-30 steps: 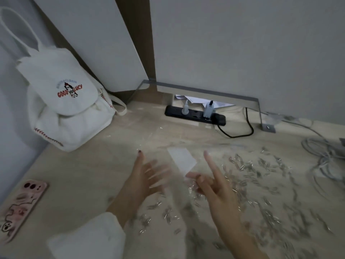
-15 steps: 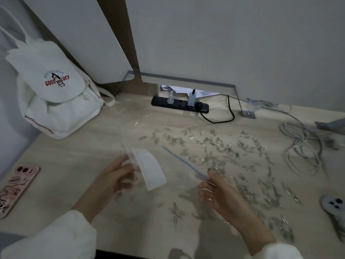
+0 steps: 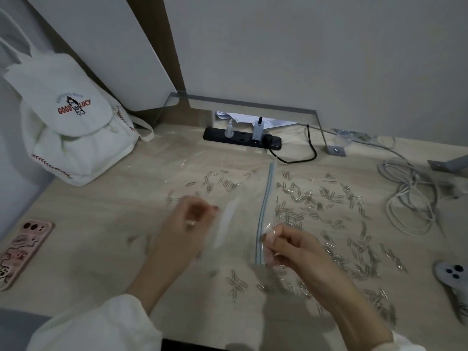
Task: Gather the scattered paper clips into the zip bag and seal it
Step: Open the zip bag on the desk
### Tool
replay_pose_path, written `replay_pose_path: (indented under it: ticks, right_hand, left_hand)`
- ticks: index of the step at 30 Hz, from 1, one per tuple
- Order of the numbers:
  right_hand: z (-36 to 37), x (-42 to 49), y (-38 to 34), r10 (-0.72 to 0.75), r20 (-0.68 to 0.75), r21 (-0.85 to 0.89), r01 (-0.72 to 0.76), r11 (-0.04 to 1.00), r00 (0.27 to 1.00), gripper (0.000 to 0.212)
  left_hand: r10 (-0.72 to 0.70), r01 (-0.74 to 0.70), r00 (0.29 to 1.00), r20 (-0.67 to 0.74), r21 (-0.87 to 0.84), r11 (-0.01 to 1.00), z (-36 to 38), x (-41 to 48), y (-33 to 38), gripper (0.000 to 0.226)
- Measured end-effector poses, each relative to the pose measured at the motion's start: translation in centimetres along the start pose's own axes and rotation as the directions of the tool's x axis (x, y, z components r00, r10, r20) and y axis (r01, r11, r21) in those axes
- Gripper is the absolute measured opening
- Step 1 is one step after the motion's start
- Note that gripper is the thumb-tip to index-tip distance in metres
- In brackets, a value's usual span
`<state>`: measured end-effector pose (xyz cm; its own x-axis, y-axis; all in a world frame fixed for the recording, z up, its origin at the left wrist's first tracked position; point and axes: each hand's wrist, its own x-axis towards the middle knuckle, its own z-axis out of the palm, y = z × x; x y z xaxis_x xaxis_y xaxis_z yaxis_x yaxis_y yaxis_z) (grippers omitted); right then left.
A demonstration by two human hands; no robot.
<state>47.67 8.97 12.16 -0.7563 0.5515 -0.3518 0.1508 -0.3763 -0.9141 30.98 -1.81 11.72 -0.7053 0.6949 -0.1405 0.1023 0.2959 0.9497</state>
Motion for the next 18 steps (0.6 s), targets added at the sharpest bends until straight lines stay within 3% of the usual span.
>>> replay_pose_path:
  ticks: [2, 4, 6, 9, 13, 15, 18]
  right_hand:
    - [0.7, -0.1, -1.0, -0.063, 0.01, -0.048, 0.064, 0.997, 0.998, 0.016]
    - [1.1, -0.1, -1.6, -0.128, 0.029, -0.132, 0.13, 0.983, 0.991, 0.025]
    - [1.4, -0.2, -2.0, -0.161, 0.059, -0.173, 0.169, 0.97, 0.985, 0.021]
    - [1.5, -0.3, -2.3, -0.151, 0.092, -0.169, 0.165, 0.972, 0.984, 0.024]
    - [0.8, -0.6, -2.4, -0.07, 0.11, -0.043, 0.075, 0.996, 0.991, 0.019]
    - [0.5, -0.7, -2.6, -0.049, 0.1, 0.011, 0.048, 0.999, 0.994, 0.014]
    - [0.3, -0.5, -2.6, -0.066, 0.038, -0.064, 0.068, 0.996, 0.997, 0.015]
  left_hand:
    - [-0.007, 0.028, 0.967, 0.256, -0.075, 0.997, 1.7, -1.5, 2.4, 0.044]
    - [0.011, 0.017, 0.936, 0.351, -0.076, 0.997, 2.7, -2.1, 3.4, 0.051]
    - [0.004, 0.02, 0.923, 0.384, -0.059, 0.998, 3.2, -2.2, 3.8, 0.05]
    - [-0.027, 0.068, 0.924, 0.381, -0.094, 0.993, 3.6, -2.2, 4.0, 0.031]
    - [-0.037, 0.1, 0.916, 0.398, -0.138, 0.985, 3.8, -2.0, 4.2, 0.026]
    - [-0.023, 0.088, 0.908, 0.418, -0.137, 0.987, 3.9, -1.9, 4.0, 0.024]
    - [-0.01, 0.052, 0.918, 0.395, -0.095, 0.994, 4.3, -1.7, 3.5, 0.021]
